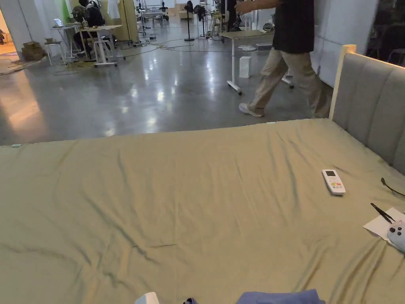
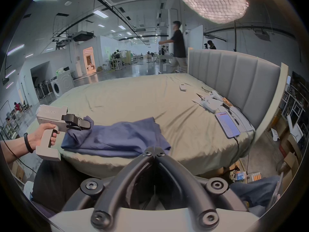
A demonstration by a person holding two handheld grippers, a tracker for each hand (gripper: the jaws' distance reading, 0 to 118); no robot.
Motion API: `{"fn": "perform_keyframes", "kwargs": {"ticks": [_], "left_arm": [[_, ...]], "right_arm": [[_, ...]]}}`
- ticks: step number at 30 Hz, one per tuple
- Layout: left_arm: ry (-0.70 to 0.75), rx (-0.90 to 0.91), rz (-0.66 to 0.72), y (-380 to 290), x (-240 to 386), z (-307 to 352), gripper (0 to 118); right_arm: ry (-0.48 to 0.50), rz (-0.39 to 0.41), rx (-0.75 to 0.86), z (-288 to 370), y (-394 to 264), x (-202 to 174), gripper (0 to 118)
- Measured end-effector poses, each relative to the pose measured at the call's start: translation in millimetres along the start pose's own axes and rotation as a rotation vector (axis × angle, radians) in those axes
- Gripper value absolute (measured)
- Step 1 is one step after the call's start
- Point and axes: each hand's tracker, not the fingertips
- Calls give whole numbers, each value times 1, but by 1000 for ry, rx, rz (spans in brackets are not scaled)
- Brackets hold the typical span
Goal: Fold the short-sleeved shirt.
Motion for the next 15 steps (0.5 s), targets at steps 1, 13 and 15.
{"fn": "perform_keyframes", "kwargs": {"ticks": [1, 13, 15], "left_arm": [[-12, 6, 6, 2, 4, -1, 21], [-61, 106, 210, -18, -29, 33, 4], [-150, 43, 218, -31, -36, 19, 4]], "right_arm": [[-9, -9, -14, -2, -3, 4, 0], [18, -42, 6, -5, -1, 4, 0], [22, -34, 4, -3, -2, 3, 0]]}}
